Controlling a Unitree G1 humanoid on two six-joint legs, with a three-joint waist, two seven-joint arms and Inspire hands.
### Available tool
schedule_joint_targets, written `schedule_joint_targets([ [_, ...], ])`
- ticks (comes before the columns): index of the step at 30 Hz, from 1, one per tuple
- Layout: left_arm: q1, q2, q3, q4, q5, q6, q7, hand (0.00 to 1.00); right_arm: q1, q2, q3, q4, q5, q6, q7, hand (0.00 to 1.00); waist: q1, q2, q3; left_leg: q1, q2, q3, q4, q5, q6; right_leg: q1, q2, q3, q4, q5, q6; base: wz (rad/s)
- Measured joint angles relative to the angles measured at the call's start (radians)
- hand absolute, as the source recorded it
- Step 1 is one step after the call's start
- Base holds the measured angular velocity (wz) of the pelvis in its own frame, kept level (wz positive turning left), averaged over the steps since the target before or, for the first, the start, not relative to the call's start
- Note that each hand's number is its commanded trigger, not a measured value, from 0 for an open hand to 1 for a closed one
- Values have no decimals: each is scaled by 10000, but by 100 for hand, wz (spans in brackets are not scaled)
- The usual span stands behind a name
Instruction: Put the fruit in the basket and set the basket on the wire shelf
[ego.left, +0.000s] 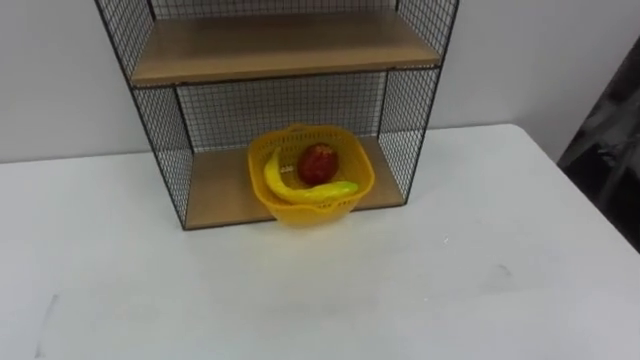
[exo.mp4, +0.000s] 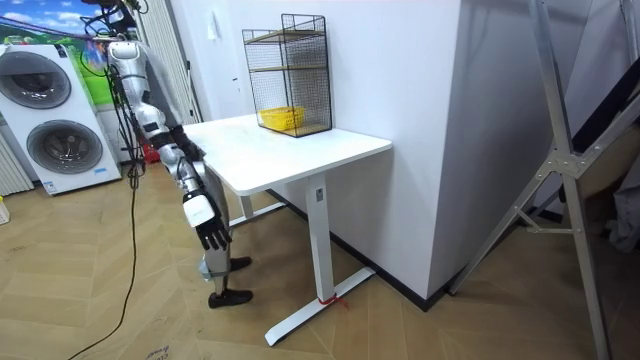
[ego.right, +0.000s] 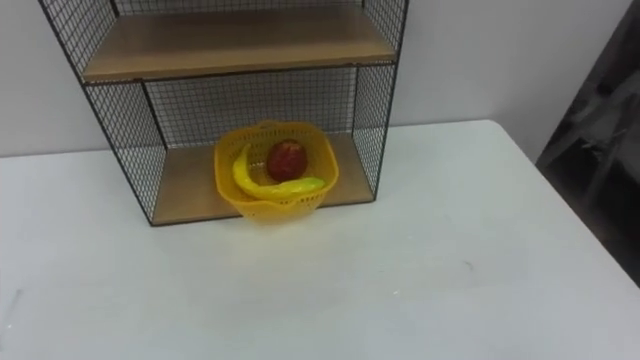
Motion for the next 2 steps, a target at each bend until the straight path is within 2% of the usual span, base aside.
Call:
schedule_joint_targets([
  [1, 54, 0, -2, 8, 123, 106, -71, 0, 28, 4, 111, -10, -242, 82, 48, 0, 16, 1, 0, 12, 23, 50, 14, 0, 1, 10, 10, 26, 0, 0, 0, -4],
  [2, 80, 0, -33, 0, 339, 285, -244, 0, -8, 42, 263, -94, -802, 247, 108, 0, 16, 13, 125, 0, 42, 67, 49, -1, 1, 12, 46, 54, 0, -1, 0, -4],
])
